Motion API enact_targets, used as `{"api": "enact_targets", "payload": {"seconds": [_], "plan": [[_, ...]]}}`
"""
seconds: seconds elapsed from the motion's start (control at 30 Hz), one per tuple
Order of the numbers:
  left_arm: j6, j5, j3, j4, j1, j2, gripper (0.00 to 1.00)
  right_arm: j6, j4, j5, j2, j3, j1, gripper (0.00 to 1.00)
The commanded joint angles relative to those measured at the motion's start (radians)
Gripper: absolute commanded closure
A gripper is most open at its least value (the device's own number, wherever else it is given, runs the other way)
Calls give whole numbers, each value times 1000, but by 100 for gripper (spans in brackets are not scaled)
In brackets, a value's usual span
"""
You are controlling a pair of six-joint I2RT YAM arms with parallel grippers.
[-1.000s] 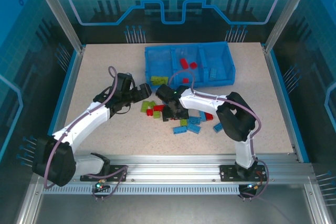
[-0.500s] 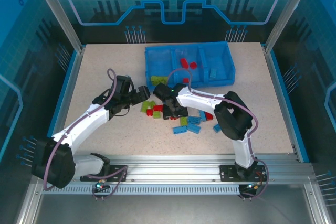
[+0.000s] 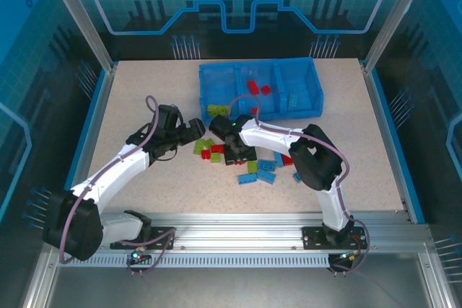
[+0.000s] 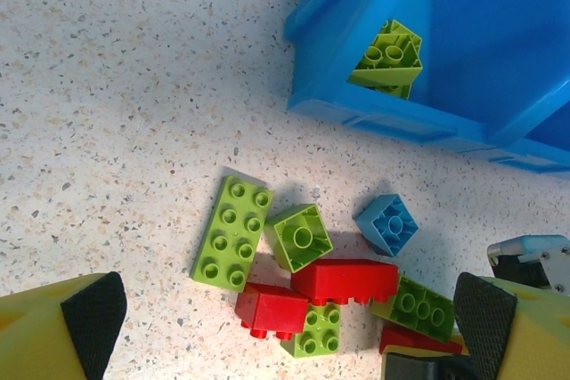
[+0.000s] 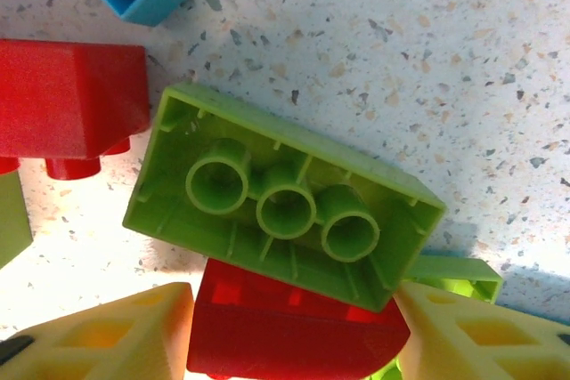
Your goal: Sort the legos into containers by color
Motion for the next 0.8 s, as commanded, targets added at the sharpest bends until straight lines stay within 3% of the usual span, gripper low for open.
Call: {"api": "enact_targets", "payload": {"seconds": [0.0,0.27,0.5,0.77], "plan": [[-8,-9,-18,4,12,-28,1,-3,-30,4,17,26,19,43],[-6,-6,-22,4,14,-25,1,-22,-52,6,-19,48,32,50],[4,-14,-27,-3,13,-19,1,-63,-74,-5,-117,47,31,50],[6,-14,-29,-8,15,-17,1,-151,-17,-129,-212,57,-100,49]]}}
